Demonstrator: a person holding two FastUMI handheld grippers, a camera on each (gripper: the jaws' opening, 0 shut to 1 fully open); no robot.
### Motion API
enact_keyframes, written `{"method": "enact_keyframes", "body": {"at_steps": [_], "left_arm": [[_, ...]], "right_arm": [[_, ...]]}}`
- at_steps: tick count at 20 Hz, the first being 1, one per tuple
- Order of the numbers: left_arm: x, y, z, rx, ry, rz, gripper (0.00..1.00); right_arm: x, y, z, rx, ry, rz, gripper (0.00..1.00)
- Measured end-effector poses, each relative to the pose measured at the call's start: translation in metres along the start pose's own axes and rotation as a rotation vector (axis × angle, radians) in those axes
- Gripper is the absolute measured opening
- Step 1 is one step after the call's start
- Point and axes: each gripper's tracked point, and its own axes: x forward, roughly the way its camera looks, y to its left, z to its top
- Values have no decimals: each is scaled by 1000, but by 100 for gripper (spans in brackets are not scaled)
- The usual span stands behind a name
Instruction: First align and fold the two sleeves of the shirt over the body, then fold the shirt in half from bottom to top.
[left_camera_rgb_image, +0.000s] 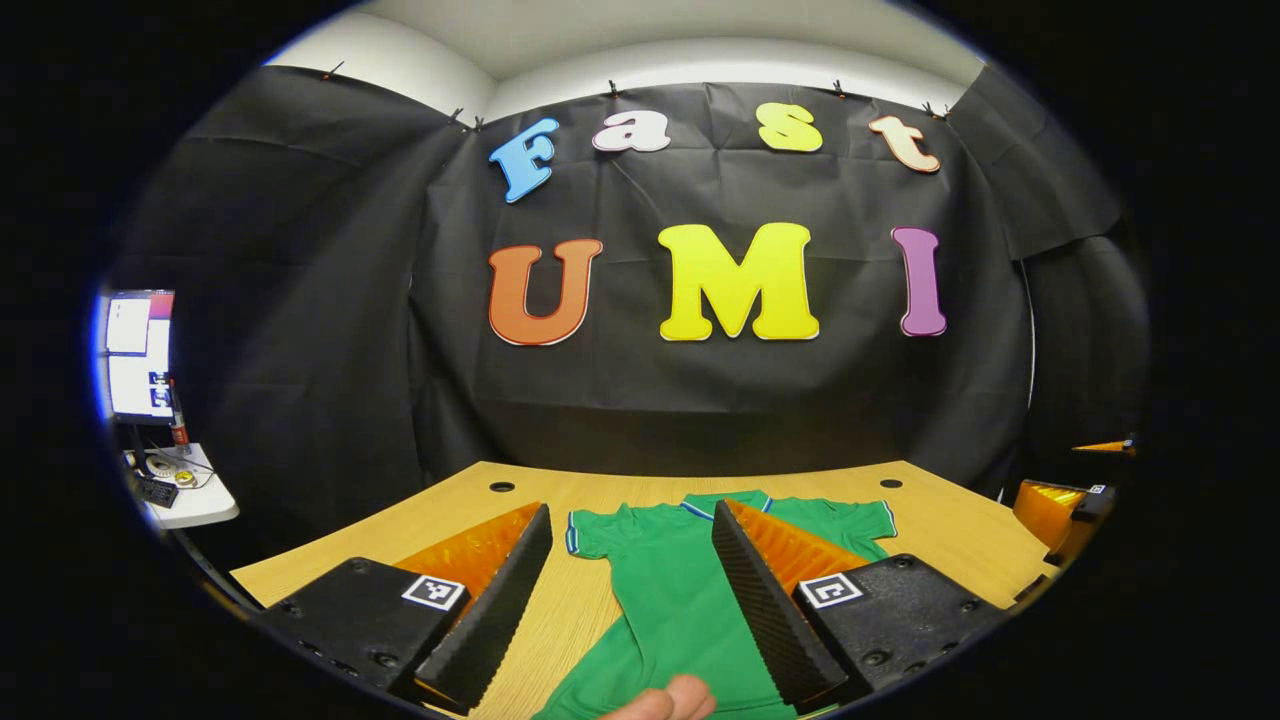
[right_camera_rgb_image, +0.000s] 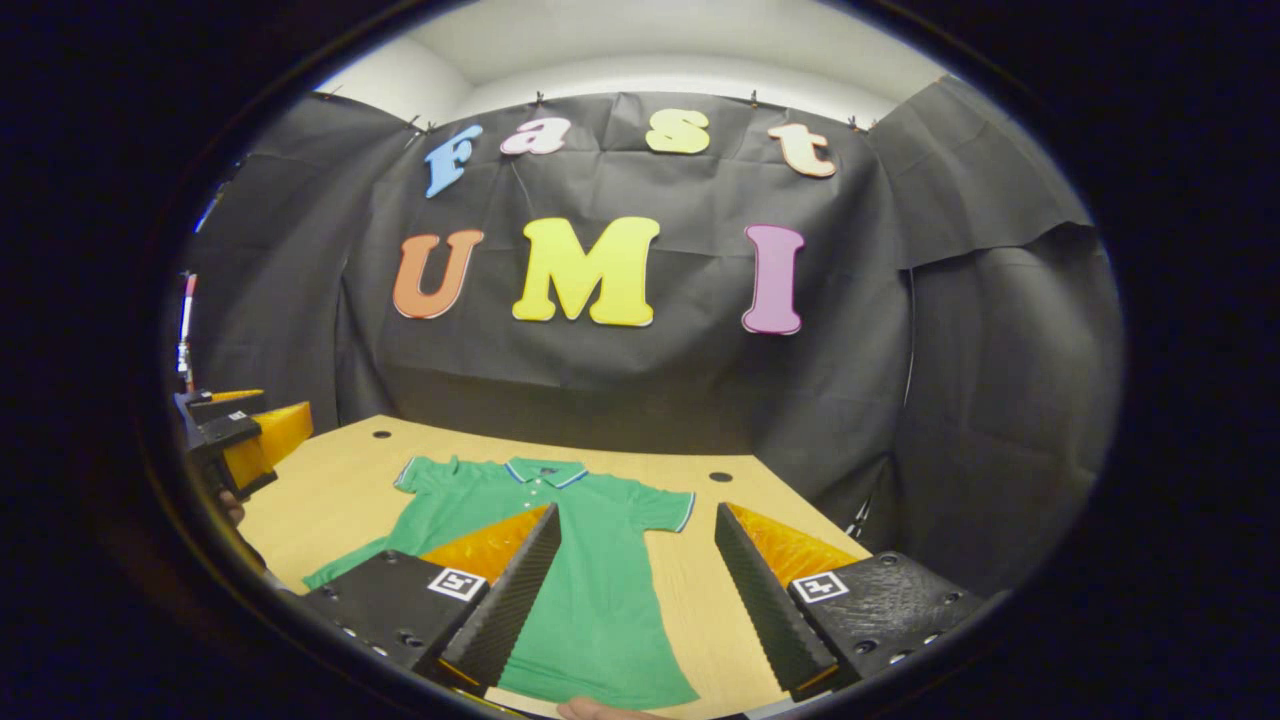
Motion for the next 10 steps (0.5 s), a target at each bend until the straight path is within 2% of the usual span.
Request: {"method": "enact_keyframes", "body": {"at_steps": [7,10], "left_arm": [[5,-17,-13,51,21,-11,100],[10,-19,-17,40,30,-10,100]], "right_arm": [[7,-1,-22,-35,25,17,96],[10,-4,-31,-30,37,21,95]]}}
